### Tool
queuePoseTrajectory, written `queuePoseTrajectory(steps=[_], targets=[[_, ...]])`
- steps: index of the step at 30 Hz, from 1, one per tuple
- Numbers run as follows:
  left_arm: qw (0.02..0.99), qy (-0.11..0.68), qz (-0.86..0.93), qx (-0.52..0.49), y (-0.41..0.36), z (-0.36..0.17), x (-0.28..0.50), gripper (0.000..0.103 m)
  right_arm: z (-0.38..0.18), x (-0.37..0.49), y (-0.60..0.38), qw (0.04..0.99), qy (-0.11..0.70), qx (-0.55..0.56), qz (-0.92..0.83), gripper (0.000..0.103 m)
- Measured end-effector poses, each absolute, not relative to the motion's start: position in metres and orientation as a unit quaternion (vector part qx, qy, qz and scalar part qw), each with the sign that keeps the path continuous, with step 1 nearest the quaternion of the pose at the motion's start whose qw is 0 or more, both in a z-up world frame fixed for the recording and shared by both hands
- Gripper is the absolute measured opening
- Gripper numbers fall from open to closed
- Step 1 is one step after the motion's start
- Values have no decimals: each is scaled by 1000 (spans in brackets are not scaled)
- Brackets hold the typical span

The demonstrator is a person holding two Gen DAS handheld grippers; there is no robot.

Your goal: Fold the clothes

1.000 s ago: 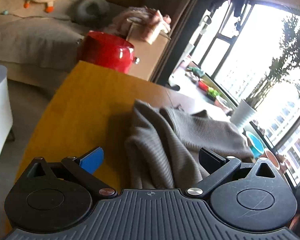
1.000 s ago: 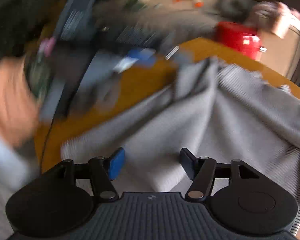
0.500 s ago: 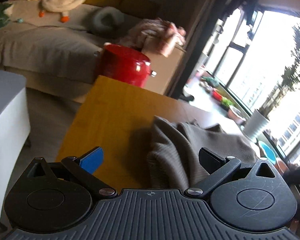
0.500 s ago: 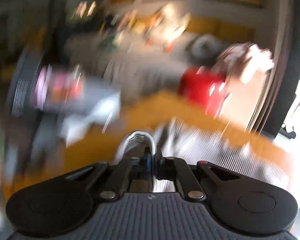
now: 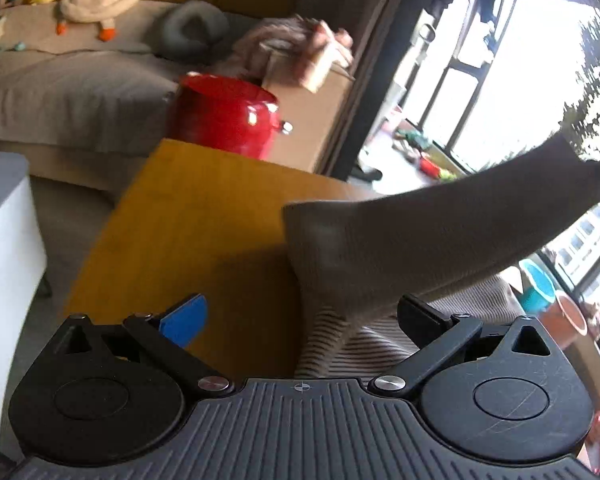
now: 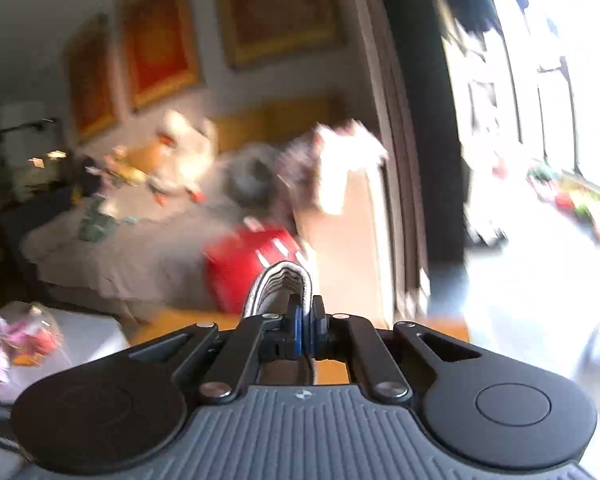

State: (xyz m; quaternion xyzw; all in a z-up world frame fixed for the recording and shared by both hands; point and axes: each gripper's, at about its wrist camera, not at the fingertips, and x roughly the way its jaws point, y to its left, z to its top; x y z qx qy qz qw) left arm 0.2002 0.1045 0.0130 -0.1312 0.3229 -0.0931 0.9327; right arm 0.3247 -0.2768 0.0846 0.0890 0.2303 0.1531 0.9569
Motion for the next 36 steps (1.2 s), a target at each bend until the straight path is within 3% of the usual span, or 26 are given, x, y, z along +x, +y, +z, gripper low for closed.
queuePoseTrajectory(steps=[7,11,16,18,20,26,27,36], targets=[[933,309,-169,-77,47,15,212,103,-23,328,-305,929,323,157,88,5],[934,294,-197,-49,28,12,222,103,-19,326,-308,936,317,143,60,25],[939,288,-182,-46,26,-6,240,103,17,305,-309,960,259,105,31,33],[941,286,-172,-49,28,-13,244,103,33,299,-301,967,227,109,49,44],[942,286,-168,-56,32,-20,247,103,40,294,-293,962,221,127,94,49],[935,300,-178,-65,40,-23,252,103,-15,313,-270,928,314,161,121,52],[933,304,-179,-64,41,-24,253,103,-16,311,-269,929,311,159,121,57],[934,304,-177,-68,44,-24,249,103,-22,293,-263,938,288,144,124,61]])
